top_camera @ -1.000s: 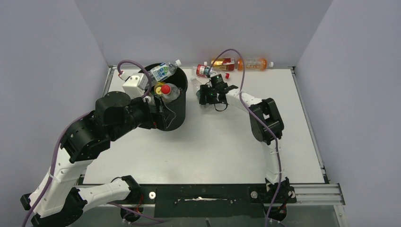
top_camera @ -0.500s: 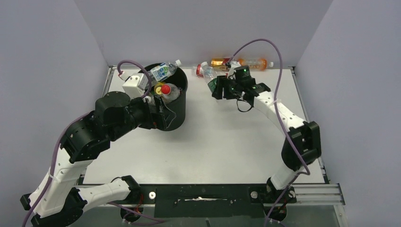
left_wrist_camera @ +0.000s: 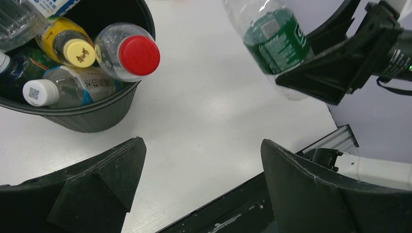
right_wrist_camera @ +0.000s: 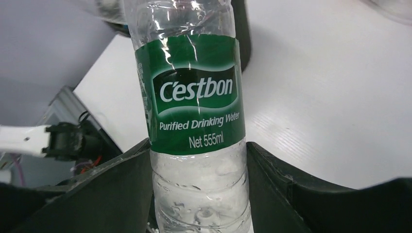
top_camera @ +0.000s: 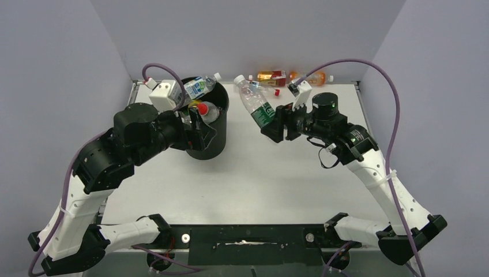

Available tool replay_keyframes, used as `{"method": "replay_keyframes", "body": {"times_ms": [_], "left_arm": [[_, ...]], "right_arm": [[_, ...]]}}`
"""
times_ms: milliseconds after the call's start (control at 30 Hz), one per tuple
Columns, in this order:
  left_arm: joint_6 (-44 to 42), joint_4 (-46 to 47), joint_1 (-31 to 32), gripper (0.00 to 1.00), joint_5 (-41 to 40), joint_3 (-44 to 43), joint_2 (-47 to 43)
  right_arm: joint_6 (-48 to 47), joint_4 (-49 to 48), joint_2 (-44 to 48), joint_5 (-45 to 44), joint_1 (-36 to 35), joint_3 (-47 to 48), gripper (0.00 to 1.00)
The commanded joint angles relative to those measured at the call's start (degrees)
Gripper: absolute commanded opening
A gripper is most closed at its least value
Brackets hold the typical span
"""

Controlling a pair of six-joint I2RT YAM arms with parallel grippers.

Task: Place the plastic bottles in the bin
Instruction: Place the plastic bottle in the trash bin.

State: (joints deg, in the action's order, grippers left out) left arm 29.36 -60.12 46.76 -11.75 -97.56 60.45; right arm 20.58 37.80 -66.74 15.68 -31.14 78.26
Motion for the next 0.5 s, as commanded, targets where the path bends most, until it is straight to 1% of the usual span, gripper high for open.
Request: {"method": "replay_keyframes", "body": {"times_ms": [0,133,267,467], "left_arm": [[-1.66,3.08,-0.18,0.9,0.14,-5.57,1.52],[-2.43,2.13,-0.18,0.9,-1.0,-8.9,2.42],[-3.0,1.72,-0.18,0.91,-2.48,-10.07,2.53],[-2.87,0.98,-0.18,0.91,-2.92,-10.77,3.1]], "right_arm": [[0.95,-1.25,0.86,8.18,-4.9,2.78,0.57],[-0.03,-0.87,0.29,12.39,-10.37,4.53,0.57],[-0.23,-0.67,0.26,13.24,-17.58,3.96,0.57],[-0.73,-0.25,-0.64,13.87,-23.63,3.67,0.55]]}}
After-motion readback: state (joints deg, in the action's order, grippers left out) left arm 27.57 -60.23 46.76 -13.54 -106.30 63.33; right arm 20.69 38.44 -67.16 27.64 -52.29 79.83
